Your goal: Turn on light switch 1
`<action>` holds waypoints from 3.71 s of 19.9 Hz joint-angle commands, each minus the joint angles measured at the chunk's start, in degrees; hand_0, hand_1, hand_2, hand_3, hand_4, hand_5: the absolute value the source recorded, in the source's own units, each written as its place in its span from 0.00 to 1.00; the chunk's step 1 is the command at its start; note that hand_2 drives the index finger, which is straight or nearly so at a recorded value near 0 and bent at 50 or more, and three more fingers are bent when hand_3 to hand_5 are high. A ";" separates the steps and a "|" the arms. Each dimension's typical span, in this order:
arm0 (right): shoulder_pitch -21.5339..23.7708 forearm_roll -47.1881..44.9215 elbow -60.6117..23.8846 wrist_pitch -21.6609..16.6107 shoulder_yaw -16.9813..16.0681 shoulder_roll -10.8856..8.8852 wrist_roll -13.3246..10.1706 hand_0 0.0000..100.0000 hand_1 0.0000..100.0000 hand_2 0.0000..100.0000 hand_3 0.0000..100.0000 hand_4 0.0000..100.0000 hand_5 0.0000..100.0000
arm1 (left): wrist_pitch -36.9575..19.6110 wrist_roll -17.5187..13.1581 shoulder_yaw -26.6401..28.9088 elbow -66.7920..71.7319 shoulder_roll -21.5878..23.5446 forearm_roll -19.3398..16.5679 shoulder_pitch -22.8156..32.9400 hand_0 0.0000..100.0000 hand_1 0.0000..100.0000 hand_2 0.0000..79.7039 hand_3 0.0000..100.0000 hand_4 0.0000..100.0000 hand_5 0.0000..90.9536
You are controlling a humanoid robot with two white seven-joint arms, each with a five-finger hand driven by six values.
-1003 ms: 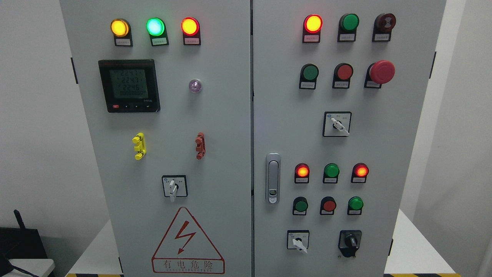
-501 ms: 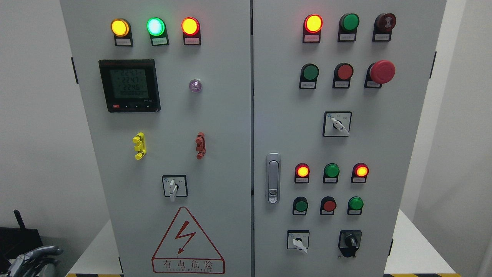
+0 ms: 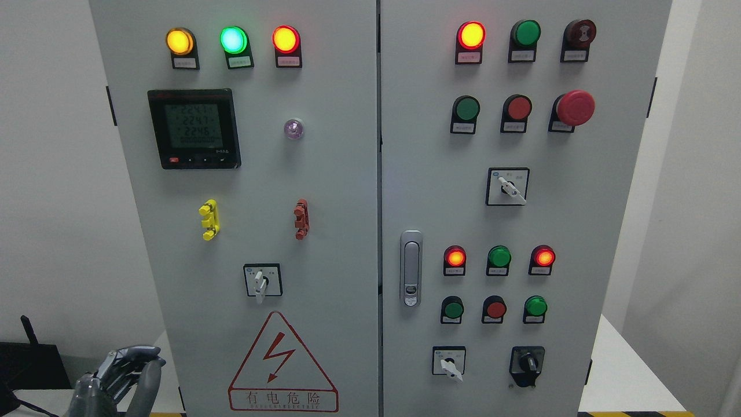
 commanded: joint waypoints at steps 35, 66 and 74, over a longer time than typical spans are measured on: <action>0.00 -0.97 0.00 -0.03 0.00 0.00 -0.03 0.12 0.39 0.00 0.00 0.00 0.00 | 27.42 15.16 -14.35 -0.44 -8.99 -11.59 -13.60 0.08 0.52 0.69 0.72 0.74 0.76; 0.00 -0.97 0.00 -0.03 0.00 0.00 -0.03 0.12 0.39 0.00 0.00 0.00 0.00 | 31.82 17.46 -14.70 1.66 -10.04 -12.03 -17.65 0.14 0.51 0.69 0.72 0.74 0.76; 0.00 -0.97 0.00 -0.03 0.00 0.00 -0.03 0.12 0.39 0.00 0.00 0.00 0.00 | 32.70 17.54 -14.87 3.07 -10.22 -11.94 -19.14 0.14 0.51 0.68 0.72 0.74 0.76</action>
